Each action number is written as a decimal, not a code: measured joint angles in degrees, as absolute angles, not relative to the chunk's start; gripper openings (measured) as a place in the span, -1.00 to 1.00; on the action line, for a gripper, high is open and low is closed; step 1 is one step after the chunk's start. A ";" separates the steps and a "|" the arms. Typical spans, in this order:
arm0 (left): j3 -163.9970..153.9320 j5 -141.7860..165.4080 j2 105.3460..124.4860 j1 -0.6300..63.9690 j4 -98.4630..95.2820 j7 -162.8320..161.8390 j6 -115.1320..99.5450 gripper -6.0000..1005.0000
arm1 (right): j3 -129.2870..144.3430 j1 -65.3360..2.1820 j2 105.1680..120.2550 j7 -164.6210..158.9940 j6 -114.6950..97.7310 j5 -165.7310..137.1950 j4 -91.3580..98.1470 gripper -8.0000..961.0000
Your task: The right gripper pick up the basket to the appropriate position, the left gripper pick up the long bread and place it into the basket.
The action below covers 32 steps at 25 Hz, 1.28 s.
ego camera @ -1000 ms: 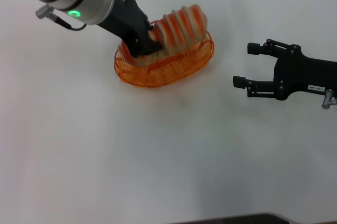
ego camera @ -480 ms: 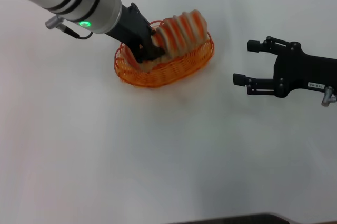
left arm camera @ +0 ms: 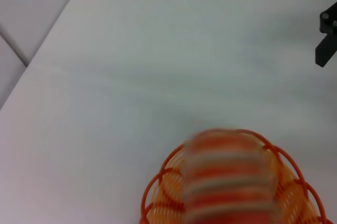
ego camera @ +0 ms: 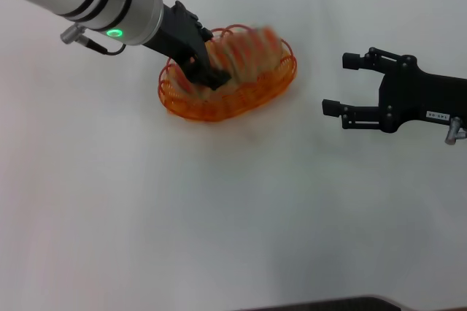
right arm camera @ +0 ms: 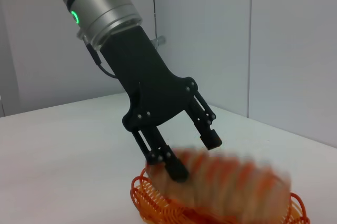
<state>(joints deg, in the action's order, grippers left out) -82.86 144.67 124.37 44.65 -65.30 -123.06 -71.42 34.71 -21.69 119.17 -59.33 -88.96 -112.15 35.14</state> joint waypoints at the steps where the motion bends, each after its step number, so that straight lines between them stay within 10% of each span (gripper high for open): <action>1: -82.70 144.26 124.29 44.58 -65.04 -123.38 -72.25 0.37 | 34.71 -21.76 119.17 -59.33 -88.89 -112.14 35.06 0.94; 10: -79.86 141.11 124.17 41.06 -66.16 -122.89 -74.61 0.71 | 34.34 -21.86 119.19 -59.33 -88.72 -112.14 35.14 0.94; 32: -44.24 127.03 122.58 25.72 -54.97 -95.84 -93.33 0.69 | 34.19 -21.88 119.26 -59.33 -87.63 -111.98 34.89 0.94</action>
<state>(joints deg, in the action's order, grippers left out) -44.24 127.03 122.58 25.72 -54.97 -95.84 -93.33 34.19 -21.88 119.26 -59.33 -87.63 -111.98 34.89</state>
